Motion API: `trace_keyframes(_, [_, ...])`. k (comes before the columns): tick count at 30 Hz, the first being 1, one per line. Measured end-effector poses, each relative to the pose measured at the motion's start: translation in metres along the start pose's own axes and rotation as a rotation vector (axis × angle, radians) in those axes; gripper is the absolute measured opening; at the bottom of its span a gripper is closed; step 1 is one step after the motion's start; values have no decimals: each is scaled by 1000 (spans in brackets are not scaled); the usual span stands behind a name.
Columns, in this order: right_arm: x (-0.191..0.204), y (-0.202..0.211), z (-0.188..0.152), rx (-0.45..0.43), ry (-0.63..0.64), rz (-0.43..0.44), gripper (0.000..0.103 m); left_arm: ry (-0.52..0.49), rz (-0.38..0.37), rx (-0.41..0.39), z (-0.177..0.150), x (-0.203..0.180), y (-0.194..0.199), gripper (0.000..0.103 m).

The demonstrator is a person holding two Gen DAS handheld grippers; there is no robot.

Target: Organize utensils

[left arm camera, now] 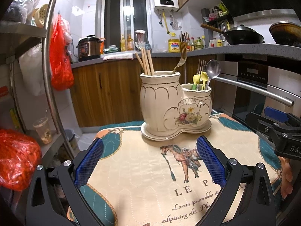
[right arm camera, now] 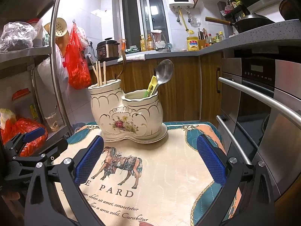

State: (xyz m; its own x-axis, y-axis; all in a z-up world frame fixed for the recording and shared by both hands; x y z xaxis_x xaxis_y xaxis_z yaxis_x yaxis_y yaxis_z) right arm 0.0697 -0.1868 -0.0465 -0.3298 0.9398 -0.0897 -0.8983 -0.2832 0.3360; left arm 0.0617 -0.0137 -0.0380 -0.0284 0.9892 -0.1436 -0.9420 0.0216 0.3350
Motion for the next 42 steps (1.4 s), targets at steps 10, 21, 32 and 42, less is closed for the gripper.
trace_keyframes(10, [0,-2,-1,4,5,4,98,-1,-2,-13,2,-1,2,98])
trace_keyframes(21, [0,-4,-3,8,12,8,98,-4,-6,9,0,-1,-2,98])
trace_keyframes(32, [-2,-7,-6,19,16,13,98,7,9,22,-3,2,-6,98])
trace_keyframes(42, [-3,-9,-7,28,13,13,98,6,10,17,-3,3,-5,98])
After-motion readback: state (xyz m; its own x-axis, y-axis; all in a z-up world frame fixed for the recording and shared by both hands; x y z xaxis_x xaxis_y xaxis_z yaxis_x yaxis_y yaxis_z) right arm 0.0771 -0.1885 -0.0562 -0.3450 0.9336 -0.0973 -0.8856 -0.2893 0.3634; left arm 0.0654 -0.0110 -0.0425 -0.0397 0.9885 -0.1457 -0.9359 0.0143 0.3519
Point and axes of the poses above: each gripper's, at about its wrist camera, not at the fingertips, and y roughly against the way its jaws point, x to its left, z to its top, the point moved 10 cm from there along -y, roughly the way its jaws point, and after that the axes turned 13 degrees about y, right-handed, at the moved point
